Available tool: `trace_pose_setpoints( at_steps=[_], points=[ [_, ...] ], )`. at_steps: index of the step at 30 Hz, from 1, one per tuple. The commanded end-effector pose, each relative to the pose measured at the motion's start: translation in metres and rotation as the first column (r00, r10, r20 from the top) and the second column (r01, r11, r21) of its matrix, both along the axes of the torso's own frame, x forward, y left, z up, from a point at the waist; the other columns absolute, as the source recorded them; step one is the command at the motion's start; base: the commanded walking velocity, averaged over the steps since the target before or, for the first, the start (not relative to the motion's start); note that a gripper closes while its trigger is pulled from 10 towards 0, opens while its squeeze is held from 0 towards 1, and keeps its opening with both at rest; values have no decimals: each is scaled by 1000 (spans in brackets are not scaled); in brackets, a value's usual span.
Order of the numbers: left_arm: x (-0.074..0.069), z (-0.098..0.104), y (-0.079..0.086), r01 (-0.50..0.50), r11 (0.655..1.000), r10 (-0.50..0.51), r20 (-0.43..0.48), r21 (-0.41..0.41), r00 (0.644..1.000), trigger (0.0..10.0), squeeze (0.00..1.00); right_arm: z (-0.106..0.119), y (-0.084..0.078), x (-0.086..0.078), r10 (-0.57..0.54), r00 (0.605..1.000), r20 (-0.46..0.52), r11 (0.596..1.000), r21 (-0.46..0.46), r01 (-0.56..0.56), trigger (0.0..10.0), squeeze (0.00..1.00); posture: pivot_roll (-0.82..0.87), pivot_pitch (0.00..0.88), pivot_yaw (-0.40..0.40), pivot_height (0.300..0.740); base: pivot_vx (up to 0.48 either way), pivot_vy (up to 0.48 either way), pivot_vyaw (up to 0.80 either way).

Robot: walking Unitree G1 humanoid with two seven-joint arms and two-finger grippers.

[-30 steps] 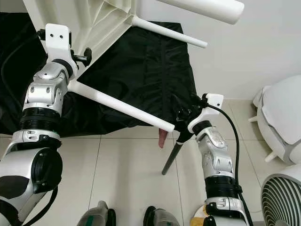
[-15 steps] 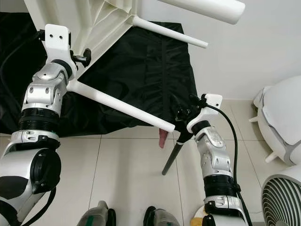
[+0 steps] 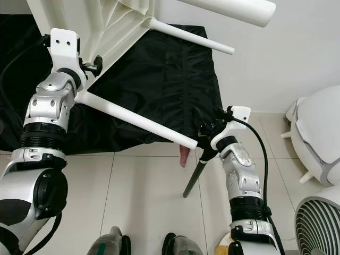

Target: Building children table

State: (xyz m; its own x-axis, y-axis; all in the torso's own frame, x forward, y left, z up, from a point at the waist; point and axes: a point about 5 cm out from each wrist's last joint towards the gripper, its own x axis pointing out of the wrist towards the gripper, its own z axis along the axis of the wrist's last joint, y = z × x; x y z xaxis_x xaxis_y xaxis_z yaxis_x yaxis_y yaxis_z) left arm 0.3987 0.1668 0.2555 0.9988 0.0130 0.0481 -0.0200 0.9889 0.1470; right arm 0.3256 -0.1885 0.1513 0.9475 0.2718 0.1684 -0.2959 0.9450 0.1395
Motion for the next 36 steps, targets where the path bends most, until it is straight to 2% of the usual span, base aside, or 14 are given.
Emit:
trace_pose_setpoints(
  at_steps=[1,30,35,36],
  points=[
    [-2,-5,9,-129,992,129,-5,-6,992,10000,0,-1,-3,1,-7,1000,-1,1000,-2,7,10000,0,71,34,-40,740,0,0,0],
    [-4,-4,8,-121,992,120,25,28,992,10000,0,0,-8,0,-33,999,16,999,-3,33,10000,0,64,43,-33,740,0,0,0],
    [-8,-8,8,-104,994,103,38,29,994,10000,0,1,-9,0,-47,999,27,998,-43,48,10000,0,66,48,-37,740,0,0,0],
    [-12,-11,8,-87,996,86,56,19,995,10000,0,1,-9,0,-63,997,41,994,-85,66,10000,0,64,49,-39,740,0,0,0]
  ],
)
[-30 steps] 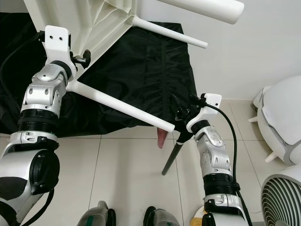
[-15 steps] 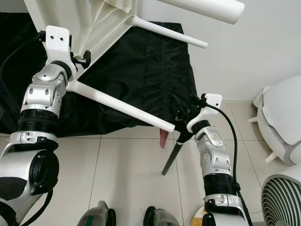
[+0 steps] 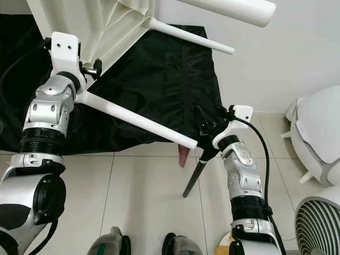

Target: Building children table

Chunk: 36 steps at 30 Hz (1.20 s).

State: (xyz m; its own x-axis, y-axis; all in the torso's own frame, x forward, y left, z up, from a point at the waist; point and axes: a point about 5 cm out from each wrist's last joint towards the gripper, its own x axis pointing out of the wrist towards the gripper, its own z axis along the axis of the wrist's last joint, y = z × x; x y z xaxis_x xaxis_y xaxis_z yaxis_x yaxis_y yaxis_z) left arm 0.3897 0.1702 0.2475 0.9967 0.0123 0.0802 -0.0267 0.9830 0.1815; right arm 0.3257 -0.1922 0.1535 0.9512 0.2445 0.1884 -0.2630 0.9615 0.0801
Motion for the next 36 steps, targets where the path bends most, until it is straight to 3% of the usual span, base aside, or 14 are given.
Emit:
trace_pose_setpoints(
  at_steps=[1,6,9,12,14,16,20,36],
  points=[
    [-8,-11,6,-68,997,69,35,-41,997,10000,0,-2,-5,-1,-47,999,15,996,-76,47,10000,0,64,48,-38,740,0,0,0],
    [-13,-17,8,-59,997,62,41,-58,997,10000,0,-2,-5,-1,-59,998,22,993,-100,60,10000,0,64,48,-38,740,0,0,0],
    [-26,-29,16,-54,997,59,93,-56,994,10000,0,0,-9,0,-118,992,46,982,-145,124,10000,0,62,53,-46,740,0,0,0],
    [-31,-35,20,-63,996,69,92,-59,993,10000,0,1,-11,0,-141,988,56,976,-160,148,10000,0,61,52,-48,740,0,0,0],
    [-43,-49,24,-65,989,76,83,-130,994,10000,0,2,-13,-1,-163,984,74,968,-183,174,10000,0,57,50,-49,740,0,0,0],
    [-48,-55,27,-76,986,88,78,-147,993,10000,0,1,-15,-2,-182,981,71,964,-186,192,10000,0,60,52,-51,740,0,0,0],
    [-55,-60,31,-99,985,110,73,-143,991,10000,0,-5,-14,-4,-161,986,52,963,-210,168,10000,0,61,55,-39,740,0,0,0],
    [-66,-73,34,-85,985,97,78,-152,992,10000,0,-5,-13,-5,-164,983,80,966,-187,176,10000,0,52,61,-35,740,0,0,0]
  ],
)
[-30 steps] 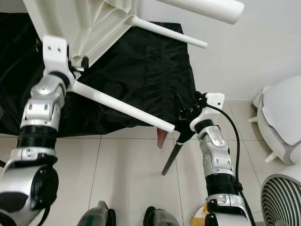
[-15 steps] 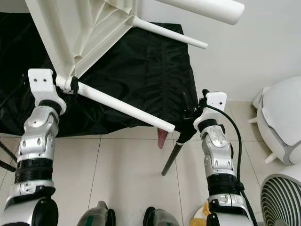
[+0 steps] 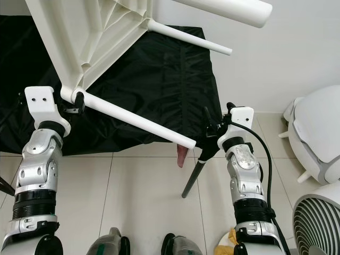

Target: Building children table

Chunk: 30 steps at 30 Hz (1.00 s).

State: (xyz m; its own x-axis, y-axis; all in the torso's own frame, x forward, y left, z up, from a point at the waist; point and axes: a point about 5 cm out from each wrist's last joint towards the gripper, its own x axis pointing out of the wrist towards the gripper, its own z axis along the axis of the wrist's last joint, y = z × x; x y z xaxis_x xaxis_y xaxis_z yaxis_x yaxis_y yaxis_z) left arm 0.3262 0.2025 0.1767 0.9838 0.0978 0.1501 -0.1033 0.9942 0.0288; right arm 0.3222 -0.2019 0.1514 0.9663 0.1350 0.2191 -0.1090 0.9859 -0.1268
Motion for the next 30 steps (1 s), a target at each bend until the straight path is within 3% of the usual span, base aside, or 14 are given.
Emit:
trace_pose_setpoints(
  at_steps=[1,7,10,15,22,30],
  points=[
    [-2,-2,2,-23,1000,23,5,0,1000,10000,0,-3,-3,-1,-17,1000,-5,1000,4,17,10000,0,52,61,-35,740,0,0,0],
    [-5,-3,0,-33,999,33,9,25,999,10000,0,-3,-4,-1,-27,1000,-3,1000,2,27,10000,0,57,51,-33,740,0,0,0],
    [-5,-7,-2,-28,999,29,-25,18,999,10000,0,0,4,4,-7,1000,9,1000,-24,7,10000,0,48,48,-6,740,0,0,0],
    [-4,-12,-8,-10,1000,10,-31,2,999,10000,0,-2,13,6,8,1000,16,999,-45,-8,10000,0,44,46,-17,740,0,0,0],
    [-2,-16,-9,-8,1000,8,-35,-15,999,10000,0,-8,15,4,-9,1000,2,999,-41,9,10000,0,44,45,-34,740,0,0,0],
    [2,-12,-8,-12,1000,12,-24,-7,1000,10000,0,-10,12,6,-36,999,-3,999,-39,36,10000,0,47,34,-31,740,0,0,763]
  ],
)
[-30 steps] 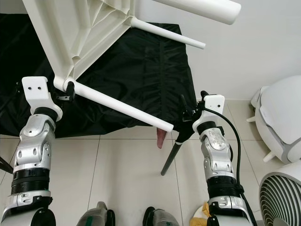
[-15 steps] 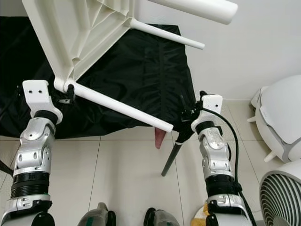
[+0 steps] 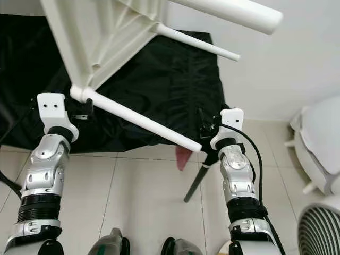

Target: Building children table

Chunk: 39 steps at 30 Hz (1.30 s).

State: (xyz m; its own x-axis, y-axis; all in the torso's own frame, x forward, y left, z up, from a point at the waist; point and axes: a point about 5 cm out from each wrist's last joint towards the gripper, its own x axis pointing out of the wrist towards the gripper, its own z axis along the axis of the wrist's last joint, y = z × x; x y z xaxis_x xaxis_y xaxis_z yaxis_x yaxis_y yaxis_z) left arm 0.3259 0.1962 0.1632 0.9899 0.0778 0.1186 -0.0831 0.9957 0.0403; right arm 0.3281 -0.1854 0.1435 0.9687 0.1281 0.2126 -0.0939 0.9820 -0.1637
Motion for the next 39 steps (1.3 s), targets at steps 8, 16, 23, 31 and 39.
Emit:
trace_pose_setpoints(
  at_steps=[8,16,23,31,39],
  points=[
    [5,2,-3,-25,1000,25,8,8,1000,10000,0,-2,-10,-2,-35,999,14,999,28,35,10000,0,47,26,-25,740,0,0,63],
    [5,-1,-6,-18,1000,18,1,8,1000,10000,0,-3,-14,-2,-52,999,15,999,14,52,10000,0,46,18,-29,740,0,0,0],
    [4,-4,-9,-6,1000,6,-4,-9,1000,10000,0,-5,-18,-3,-61,998,13,998,5,60,10000,0,51,11,-35,740,0,0,0],
    [3,-6,-6,-16,999,16,-7,-32,1000,10000,0,-4,-21,-3,-78,997,16,997,5,78,10000,0,50,15,-38,740,0,0,0],
    [1,-9,-7,-19,999,18,-18,-48,1000,10000,0,-5,-24,-5,-86,996,16,996,4,86,10000,0,49,25,-42,740,0,0,0]
  ],
)
